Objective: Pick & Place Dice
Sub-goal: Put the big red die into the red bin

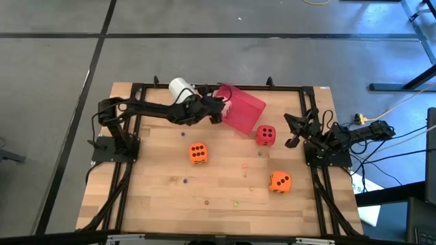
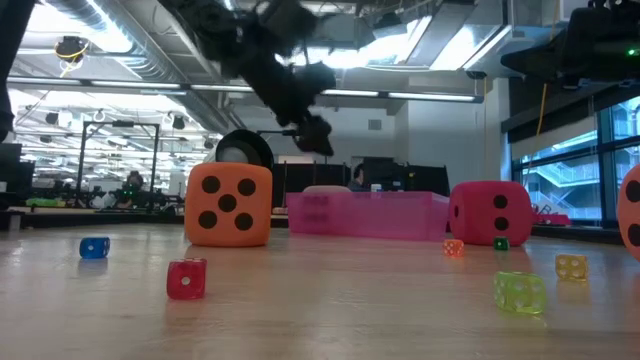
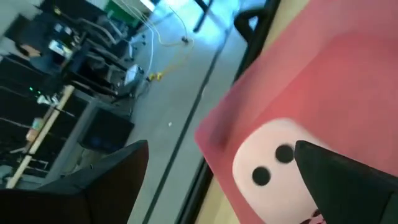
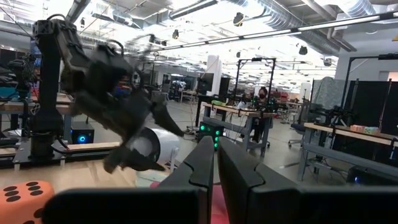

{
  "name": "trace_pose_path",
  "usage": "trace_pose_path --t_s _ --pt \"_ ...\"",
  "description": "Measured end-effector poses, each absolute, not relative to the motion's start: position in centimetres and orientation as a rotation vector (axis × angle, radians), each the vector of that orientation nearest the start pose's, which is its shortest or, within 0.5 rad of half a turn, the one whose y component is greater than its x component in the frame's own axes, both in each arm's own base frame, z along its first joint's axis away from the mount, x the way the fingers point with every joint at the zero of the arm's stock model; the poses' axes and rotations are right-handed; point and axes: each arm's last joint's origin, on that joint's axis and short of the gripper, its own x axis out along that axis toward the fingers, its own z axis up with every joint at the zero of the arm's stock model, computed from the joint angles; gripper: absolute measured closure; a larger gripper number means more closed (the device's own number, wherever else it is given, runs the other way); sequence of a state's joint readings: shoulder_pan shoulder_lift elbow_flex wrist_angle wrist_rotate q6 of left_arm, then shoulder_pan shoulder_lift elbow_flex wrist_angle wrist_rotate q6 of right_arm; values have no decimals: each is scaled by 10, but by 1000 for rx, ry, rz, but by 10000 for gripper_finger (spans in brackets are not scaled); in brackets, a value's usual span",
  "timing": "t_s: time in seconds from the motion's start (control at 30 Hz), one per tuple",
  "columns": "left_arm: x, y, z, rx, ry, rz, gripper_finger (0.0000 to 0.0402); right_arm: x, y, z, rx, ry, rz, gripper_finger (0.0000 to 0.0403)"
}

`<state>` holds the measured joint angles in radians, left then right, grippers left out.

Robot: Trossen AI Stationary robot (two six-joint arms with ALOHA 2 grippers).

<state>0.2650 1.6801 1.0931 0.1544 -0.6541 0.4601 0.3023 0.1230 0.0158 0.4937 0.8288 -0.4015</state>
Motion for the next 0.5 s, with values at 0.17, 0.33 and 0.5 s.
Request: trace_pose_path --t_s 0.17,0.33,0.5 --pt "338 88 269 503 605 746 2 91 7 202 -207 -219 -557 378" --pt "307 64 305 406 561 668 2 92 7 203 -213 -225 -536 378" --pt "265 50 329 309 562 650 2 93 9 203 -231 -239 -473 378"
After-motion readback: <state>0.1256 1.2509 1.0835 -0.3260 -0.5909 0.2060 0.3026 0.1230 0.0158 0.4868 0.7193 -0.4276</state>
